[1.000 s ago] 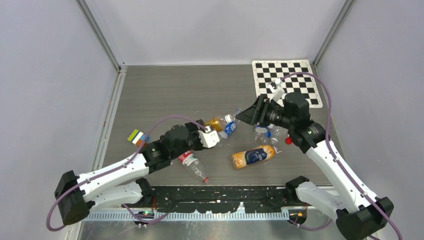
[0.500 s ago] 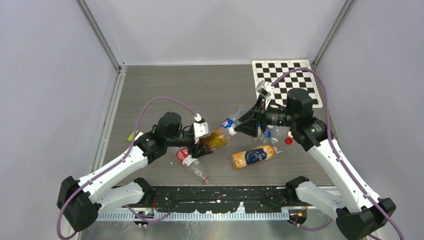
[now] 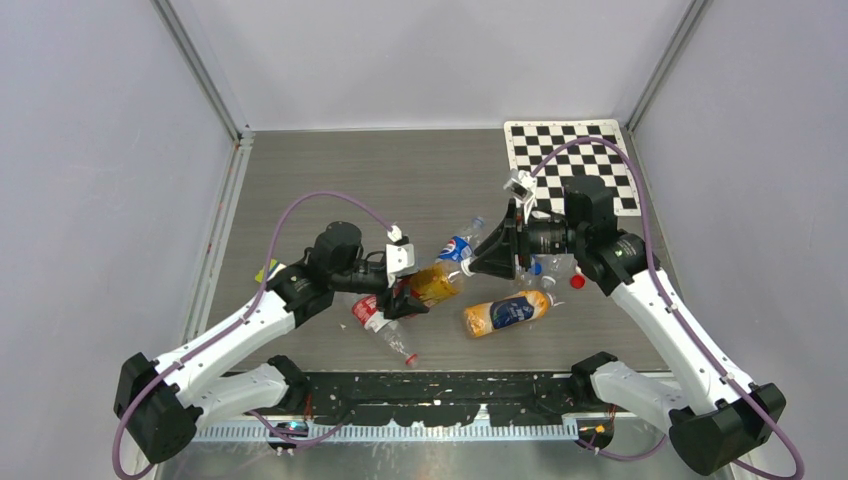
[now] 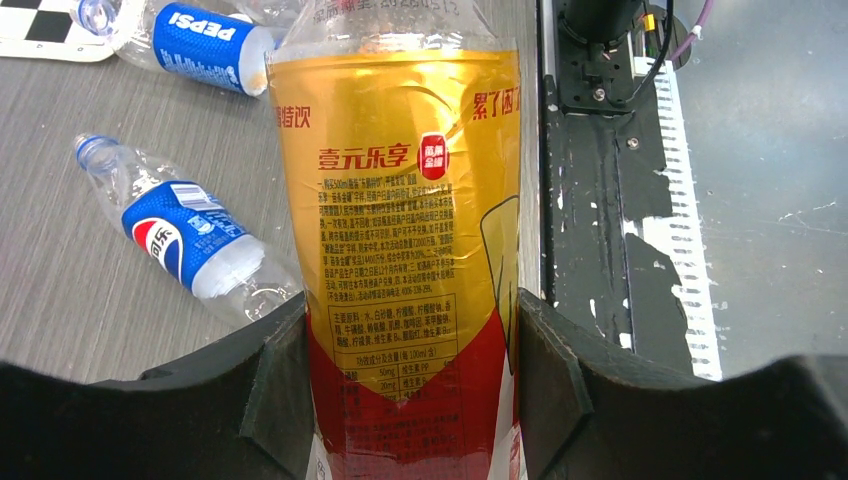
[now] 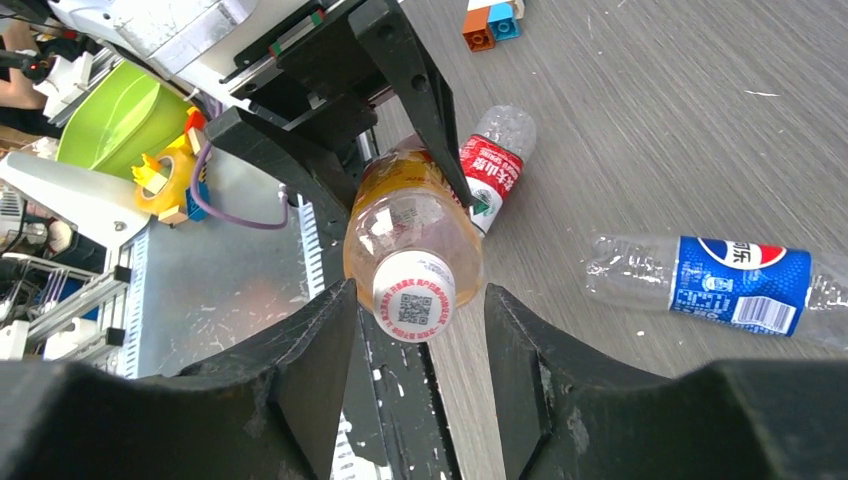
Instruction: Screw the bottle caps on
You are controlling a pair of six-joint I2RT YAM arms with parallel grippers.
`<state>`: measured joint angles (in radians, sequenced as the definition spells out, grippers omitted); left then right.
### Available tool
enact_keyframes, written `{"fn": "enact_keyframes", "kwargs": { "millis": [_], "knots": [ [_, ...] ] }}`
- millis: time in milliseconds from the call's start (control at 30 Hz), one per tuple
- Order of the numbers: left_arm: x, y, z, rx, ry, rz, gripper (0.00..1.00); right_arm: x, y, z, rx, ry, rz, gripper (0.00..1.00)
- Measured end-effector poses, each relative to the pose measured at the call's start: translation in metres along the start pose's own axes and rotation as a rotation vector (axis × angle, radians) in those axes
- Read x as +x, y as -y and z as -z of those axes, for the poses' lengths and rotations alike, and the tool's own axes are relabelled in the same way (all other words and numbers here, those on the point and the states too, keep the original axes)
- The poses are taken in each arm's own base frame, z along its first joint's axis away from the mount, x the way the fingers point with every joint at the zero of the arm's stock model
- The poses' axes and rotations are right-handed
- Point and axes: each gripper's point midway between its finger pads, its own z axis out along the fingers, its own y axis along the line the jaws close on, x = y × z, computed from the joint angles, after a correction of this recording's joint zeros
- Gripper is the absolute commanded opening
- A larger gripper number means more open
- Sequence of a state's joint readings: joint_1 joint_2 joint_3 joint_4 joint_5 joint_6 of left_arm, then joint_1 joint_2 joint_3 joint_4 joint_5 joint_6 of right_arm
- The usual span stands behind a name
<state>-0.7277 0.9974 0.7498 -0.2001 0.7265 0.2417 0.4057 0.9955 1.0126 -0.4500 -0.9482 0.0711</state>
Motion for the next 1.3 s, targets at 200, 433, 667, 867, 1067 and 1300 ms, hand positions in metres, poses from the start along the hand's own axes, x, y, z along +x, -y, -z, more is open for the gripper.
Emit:
{"fn": "enact_keyframes", "kwargs": {
  "millis": [200, 433, 667, 867, 1067, 1300],
  "knots": [
    [-0.001, 0.001, 0.000, 0.007, 0.004, 0.008, 0.00, 0.003, -0.005, 0.000, -0.031, -0.010, 0.000, 0.52],
    [-0.003, 0.006, 0.000, 0.032, 0.017, 0.022, 0.00, 0.007, -0.005, -0.001, -0.046, -0.030, -0.023, 0.46],
    [-0.004, 0.006, 0.000, 0.035, 0.019, 0.024, 0.00, 0.006, -0.007, -0.002, -0.065, -0.032, -0.025, 0.11],
    [-0.005, -0.005, 0.000, -0.022, 0.011, -0.001, 0.00, 0.002, -0.006, -0.003, -0.045, -0.021, -0.063, 0.01],
    [-0.004, -0.025, -0.002, -0.172, -0.056, -0.129, 0.00, -0.004, 0.012, -0.008, 0.047, 0.005, -0.200, 0.01],
    [0.007, -0.056, 0.005, -0.452, -0.226, -0.415, 0.00, 0.000, 0.044, -0.022, 0.191, 0.058, -0.622, 0.00]
  ]
}}
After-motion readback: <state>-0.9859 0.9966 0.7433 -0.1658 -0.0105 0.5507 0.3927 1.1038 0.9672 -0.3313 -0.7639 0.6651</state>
